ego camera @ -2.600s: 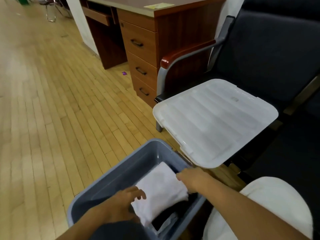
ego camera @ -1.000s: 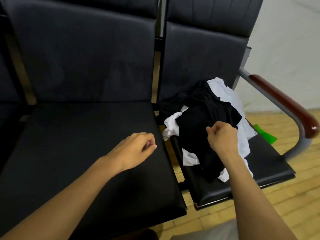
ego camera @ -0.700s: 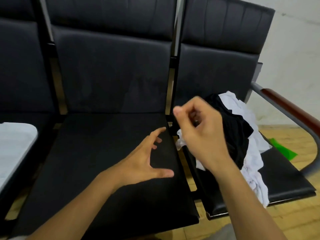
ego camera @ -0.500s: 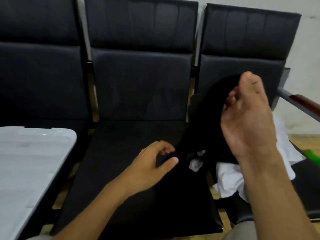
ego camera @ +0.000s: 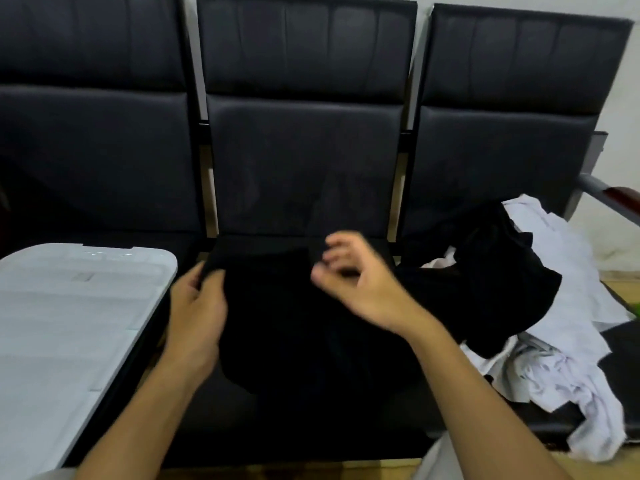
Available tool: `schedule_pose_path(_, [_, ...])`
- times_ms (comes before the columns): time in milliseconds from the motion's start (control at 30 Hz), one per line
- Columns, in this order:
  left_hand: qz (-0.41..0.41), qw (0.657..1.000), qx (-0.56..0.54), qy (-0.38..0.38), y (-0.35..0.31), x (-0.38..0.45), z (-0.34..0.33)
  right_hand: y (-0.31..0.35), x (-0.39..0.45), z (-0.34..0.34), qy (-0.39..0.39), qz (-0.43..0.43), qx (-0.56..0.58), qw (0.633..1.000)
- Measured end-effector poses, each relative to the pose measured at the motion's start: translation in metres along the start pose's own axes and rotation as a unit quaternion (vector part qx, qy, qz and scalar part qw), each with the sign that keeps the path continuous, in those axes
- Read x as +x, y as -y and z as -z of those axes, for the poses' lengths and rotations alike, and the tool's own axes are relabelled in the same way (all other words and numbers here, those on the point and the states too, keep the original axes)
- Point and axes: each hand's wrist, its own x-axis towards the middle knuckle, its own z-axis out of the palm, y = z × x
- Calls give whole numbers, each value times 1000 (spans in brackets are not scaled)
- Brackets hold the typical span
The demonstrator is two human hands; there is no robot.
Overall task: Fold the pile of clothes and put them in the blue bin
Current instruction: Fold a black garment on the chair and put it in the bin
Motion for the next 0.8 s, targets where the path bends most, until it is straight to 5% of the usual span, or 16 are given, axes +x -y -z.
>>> schedule_pose_path(67, [-5, 999, -23, -44, -11, 7, 7, -40, -4, 8, 212, -139, -245, 936])
schedule_pose_path(133, [20, 992, -68, -102, -19, 21, 19, -67, -4, 24, 269, -202, -370, 866])
schedule_pose_path(233, [37, 980, -118, -158, -15, 56, 55, -93, 4, 45, 164, -230, -370, 885])
schedule_pose_path(400, [-58, 970, 156, -177, -16, 71, 85, -102, -5, 59, 99, -243, -367, 893])
schedule_pose_path(467, [-113, 960, 238, -90, -17, 62, 79, -91, -9, 68, 51, -272, -463, 842])
schedule_pose_path(533, [-132, 944, 301, -12, -19, 56, 71, -73, -13, 70, 32, -306, -582, 753])
schedule_pose_path(567, [-142, 933, 330, 13, -20, 53, 66, -64, -14, 67, 22, -291, -599, 746])
schedule_pose_path(600, [-154, 922, 354, 35, -22, 50, 60, -57, -14, 59, 11, -241, -564, 790])
schedule_pose_path(633, [-161, 913, 368, 67, -24, 44, 52, -48, -13, 45, 13, -171, -462, 870])
schedule_pose_path(667, [-160, 907, 374, 105, -28, 35, 42, -33, -16, 25, 30, -99, -310, 945])
schedule_pose_path(700, [-158, 899, 382, 147, -30, 26, 31, -14, -18, 3, 64, -44, -167, 983])
schedule_pose_path(800, [-161, 857, 421, 249, -35, 11, 10, 21, -19, -46, 120, 55, -14, 991])
